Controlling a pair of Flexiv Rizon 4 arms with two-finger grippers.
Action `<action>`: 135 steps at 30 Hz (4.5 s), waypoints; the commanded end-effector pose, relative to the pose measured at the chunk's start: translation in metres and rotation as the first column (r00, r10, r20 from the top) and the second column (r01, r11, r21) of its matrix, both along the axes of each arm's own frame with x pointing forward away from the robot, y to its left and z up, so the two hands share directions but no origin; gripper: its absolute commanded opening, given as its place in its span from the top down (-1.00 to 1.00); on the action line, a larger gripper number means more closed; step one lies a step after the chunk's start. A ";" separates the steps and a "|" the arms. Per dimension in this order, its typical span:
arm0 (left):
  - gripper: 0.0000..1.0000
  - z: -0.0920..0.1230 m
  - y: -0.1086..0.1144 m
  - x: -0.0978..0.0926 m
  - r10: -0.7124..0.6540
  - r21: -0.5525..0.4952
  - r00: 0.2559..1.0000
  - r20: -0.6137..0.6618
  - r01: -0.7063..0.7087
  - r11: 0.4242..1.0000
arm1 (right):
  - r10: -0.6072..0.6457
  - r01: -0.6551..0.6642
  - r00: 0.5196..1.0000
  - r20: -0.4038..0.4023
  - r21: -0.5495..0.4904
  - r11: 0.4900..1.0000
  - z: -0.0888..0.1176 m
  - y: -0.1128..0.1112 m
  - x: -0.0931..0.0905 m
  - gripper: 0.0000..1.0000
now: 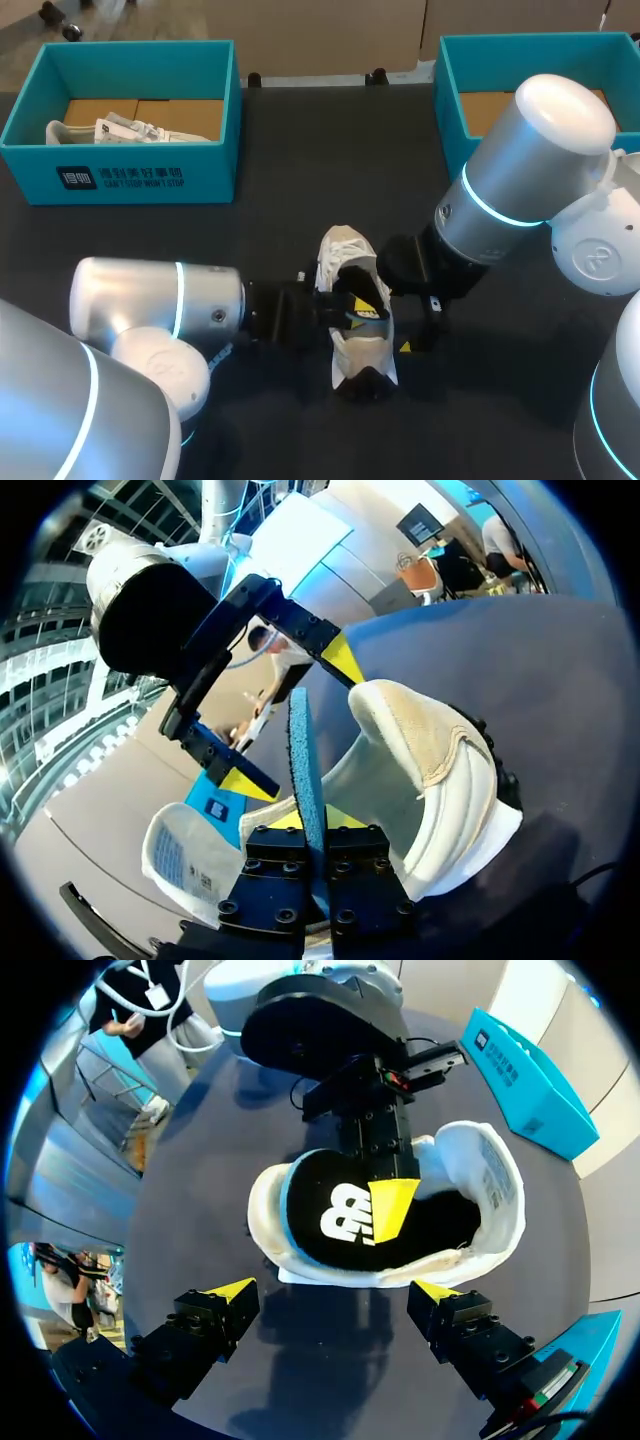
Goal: Take the shoe out of the shoebox, open the shoe tongue, remove and reinsert the insole, then place the shoe into the shoebox
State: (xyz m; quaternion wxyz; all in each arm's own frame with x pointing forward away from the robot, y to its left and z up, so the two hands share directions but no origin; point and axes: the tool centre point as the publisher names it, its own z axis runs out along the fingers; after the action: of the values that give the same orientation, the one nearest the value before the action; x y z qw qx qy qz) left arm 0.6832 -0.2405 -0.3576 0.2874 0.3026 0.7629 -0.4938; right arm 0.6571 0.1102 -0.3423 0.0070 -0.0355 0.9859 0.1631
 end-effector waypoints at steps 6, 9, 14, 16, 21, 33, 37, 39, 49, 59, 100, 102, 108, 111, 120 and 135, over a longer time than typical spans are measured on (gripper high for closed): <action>0.38 0.011 0.005 -0.009 0.010 -0.016 1.000 -0.022 -0.011 1.000 | 0.001 -0.001 1.000 0.001 0.002 1.000 -0.001 0.000 0.000 -1.00; 0.29 0.017 0.009 -0.014 0.018 -0.015 0.999 -0.029 -0.018 1.000 | 0.001 -0.001 1.000 0.001 0.002 1.000 -0.001 0.000 0.000 -1.00; 0.36 0.024 0.011 -0.023 0.015 -0.021 0.999 -0.031 -0.016 1.000 | 0.001 -0.001 1.000 0.001 0.002 1.000 -0.001 0.000 0.000 -1.00; 0.32 0.026 0.012 -0.026 0.008 -0.022 1.000 -0.028 -0.008 1.000 | 0.001 -0.001 1.000 0.001 0.002 1.000 -0.001 0.000 0.000 -1.00; 0.34 0.029 0.010 -0.030 -0.013 -0.021 1.000 -0.022 0.012 1.000 | 0.001 -0.001 1.000 0.001 0.002 1.000 -0.001 0.000 0.000 -1.00; 1.00 0.005 -0.004 -0.012 -0.025 0.030 1.000 0.016 0.025 0.999 | 0.001 -0.001 1.000 0.001 0.002 1.000 -0.001 0.000 0.000 -1.00; 1.00 -0.002 -0.005 -0.001 0.000 0.036 1.000 -0.004 0.000 0.999 | 0.001 -0.001 1.000 0.001 0.002 1.000 -0.001 0.000 0.000 -1.00; 1.00 -0.001 -0.004 -0.001 0.001 0.033 1.000 -0.011 0.000 0.999 | 0.001 -0.001 1.000 0.001 0.002 1.000 -0.001 0.000 0.000 -1.00; 0.11 0.020 0.010 -0.017 -0.004 0.004 0.999 -0.033 0.004 1.000 | 0.001 -0.001 1.000 0.001 0.002 1.000 -0.001 0.000 0.000 -1.00; 0.04 0.035 0.020 -0.032 -0.021 0.015 0.999 -0.042 0.022 1.000 | 0.001 -0.001 1.000 0.001 0.002 1.000 -0.001 0.000 0.000 -1.00; 0.09 0.030 0.023 -0.027 -0.030 0.136 0.997 -0.067 0.039 0.990 | 0.001 -0.001 1.000 0.001 0.002 1.000 -0.001 0.000 0.000 -1.00; 0.09 0.031 0.024 -0.027 -0.030 0.143 0.997 -0.066 0.039 0.989 | 0.001 -0.001 1.000 0.001 0.002 1.000 -0.001 0.000 0.000 -1.00; 0.15 0.036 0.025 -0.024 -0.049 0.162 0.995 -0.093 0.064 0.985 | 0.001 -0.001 1.000 0.001 0.002 1.000 -0.001 0.000 0.000 -1.00; 0.15 0.039 0.025 -0.023 -0.066 0.191 0.993 -0.102 0.085 0.978 | 0.005 -0.005 1.000 0.002 0.008 1.000 0.000 0.000 0.001 -1.00; 0.16 0.042 0.030 -0.022 -0.131 0.291 0.982 -0.137 0.167 0.942 | -0.002 0.002 1.000 -0.004 0.028 1.000 0.017 -0.041 0.010 -1.00; 0.25 0.057 0.046 -0.021 -0.236 0.458 0.950 -0.206 0.307 0.835 | -0.020 0.020 0.998 -0.059 -0.003 1.000 0.028 -0.104 0.018 -1.00</action>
State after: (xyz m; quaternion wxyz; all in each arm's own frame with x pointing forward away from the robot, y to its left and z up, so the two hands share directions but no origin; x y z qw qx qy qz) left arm 0.6601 -0.1975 -0.3100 0.1356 0.4082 0.8203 -0.3770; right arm 0.6799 0.0172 -0.3203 -0.0228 -0.0199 0.9874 0.1556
